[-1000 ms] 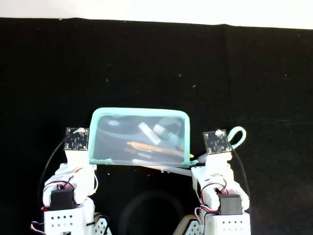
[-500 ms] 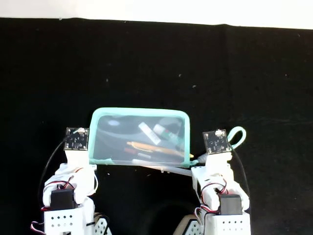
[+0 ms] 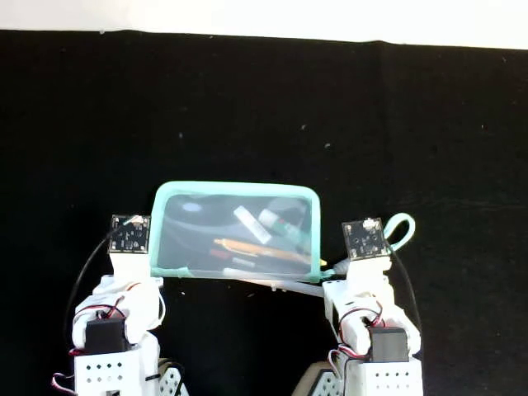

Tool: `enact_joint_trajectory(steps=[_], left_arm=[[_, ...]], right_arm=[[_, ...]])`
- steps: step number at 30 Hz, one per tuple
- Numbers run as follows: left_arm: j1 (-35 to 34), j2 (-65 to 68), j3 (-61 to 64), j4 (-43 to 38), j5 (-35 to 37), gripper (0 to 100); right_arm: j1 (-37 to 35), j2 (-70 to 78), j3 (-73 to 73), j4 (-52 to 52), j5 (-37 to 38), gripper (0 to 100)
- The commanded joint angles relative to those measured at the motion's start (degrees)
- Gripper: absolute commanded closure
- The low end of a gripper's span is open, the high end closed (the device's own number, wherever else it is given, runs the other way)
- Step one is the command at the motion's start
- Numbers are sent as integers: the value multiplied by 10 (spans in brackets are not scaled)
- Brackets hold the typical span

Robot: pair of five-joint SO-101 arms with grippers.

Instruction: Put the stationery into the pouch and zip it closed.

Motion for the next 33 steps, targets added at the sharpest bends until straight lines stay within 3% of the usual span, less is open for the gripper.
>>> enact_joint_trajectory(steps=[1,27,33], left_arm=[[7,-2,9,4,-4,972],[7,-2,9,2,-3,972],[7,-3,9,-157,-4,972]], right_arm=[[3,-7,72,7,-2,986],[3,-7,72,7,-2,986],[0,-7,72,2,-4,986]])
